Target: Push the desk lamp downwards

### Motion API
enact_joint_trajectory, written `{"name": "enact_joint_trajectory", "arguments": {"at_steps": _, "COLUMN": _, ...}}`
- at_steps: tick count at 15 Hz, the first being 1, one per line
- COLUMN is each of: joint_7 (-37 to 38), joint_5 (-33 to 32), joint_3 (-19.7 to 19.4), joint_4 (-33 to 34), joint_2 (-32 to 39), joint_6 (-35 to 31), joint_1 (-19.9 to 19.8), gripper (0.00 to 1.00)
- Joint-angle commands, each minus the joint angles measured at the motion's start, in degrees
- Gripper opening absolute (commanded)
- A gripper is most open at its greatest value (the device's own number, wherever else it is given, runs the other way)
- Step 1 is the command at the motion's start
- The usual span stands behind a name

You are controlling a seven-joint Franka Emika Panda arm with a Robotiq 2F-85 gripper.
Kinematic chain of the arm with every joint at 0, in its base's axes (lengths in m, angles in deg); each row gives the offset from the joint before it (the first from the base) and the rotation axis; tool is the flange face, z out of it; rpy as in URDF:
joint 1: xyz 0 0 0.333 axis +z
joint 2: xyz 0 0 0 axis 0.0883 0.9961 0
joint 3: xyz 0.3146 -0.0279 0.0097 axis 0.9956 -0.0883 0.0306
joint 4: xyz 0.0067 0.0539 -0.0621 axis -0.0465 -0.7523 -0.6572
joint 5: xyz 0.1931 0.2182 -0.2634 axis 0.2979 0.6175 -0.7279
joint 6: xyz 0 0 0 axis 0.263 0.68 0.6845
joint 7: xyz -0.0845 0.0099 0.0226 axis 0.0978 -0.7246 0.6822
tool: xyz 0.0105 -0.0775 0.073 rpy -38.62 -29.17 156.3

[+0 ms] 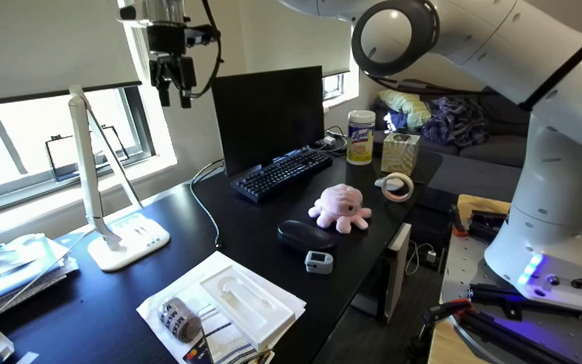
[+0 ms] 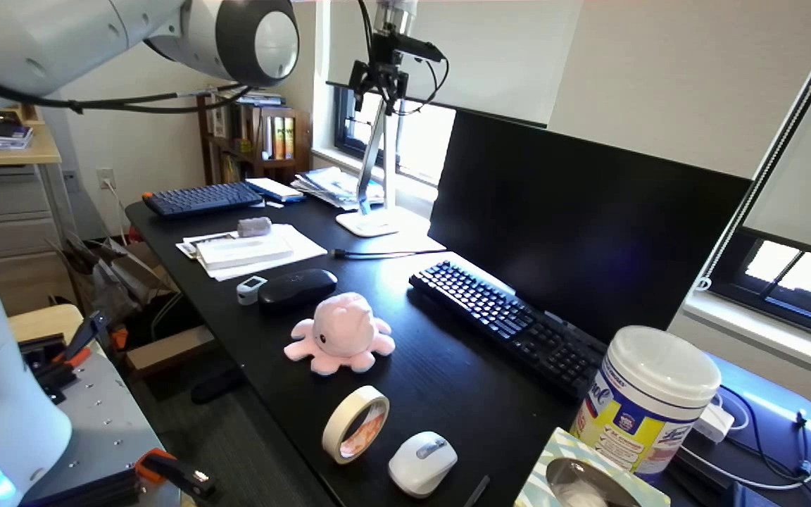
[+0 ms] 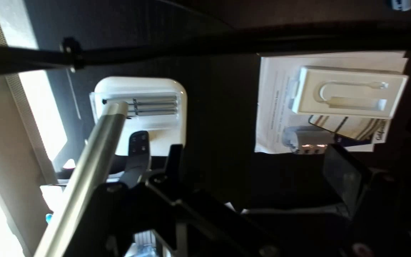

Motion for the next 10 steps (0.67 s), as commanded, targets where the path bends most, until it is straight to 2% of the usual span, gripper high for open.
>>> {"name": "enact_joint_trajectory", "arguments": {"at_steps": 1, "joint_7": 4.4, "joint_5": 0.2, "joint_3": 0.3, "joint_4": -1.4, "joint_2": -4.7, "joint_6": 5.0, "joint_1": 2.7, "gripper": 1.0}}
{"name": "enact_joint_trajectory", "arguments": {"at_steps": 3, "joint_7": 10.4, "joint_5": 1.3, "joint_3": 0.9, "joint_4": -0.8, "joint_2": -5.8, "joint_6": 4.2, "joint_1": 3.8, "gripper": 1.0}}
{"name": "enact_joint_trajectory", "arguments": {"at_steps": 8, "joint_7": 26.7, "joint_5": 3.8, "joint_3": 2.5, "joint_4": 0.0, "joint_2": -7.1, "joint_6": -3.8, "joint_1": 6.0, "gripper": 1.0}}
{"name": "enact_joint_trajectory", "arguments": {"at_steps": 9, "joint_7": 21.6, "joint_5": 2.3, "joint_3": 2.1, "joint_4": -1.1, "joint_2": -7.2, "joint_6": -2.3, "joint_1": 5.7, "gripper": 1.0}}
{"name": "enact_joint_trajectory", "arguments": {"at_steps": 10, "joint_7": 23.7, "joint_5": 2.4, "joint_3": 2.3, "joint_4": -1.1, "joint_2": -7.4, "joint_6": -3.4, "joint_1": 6.0, "gripper": 1.0}}
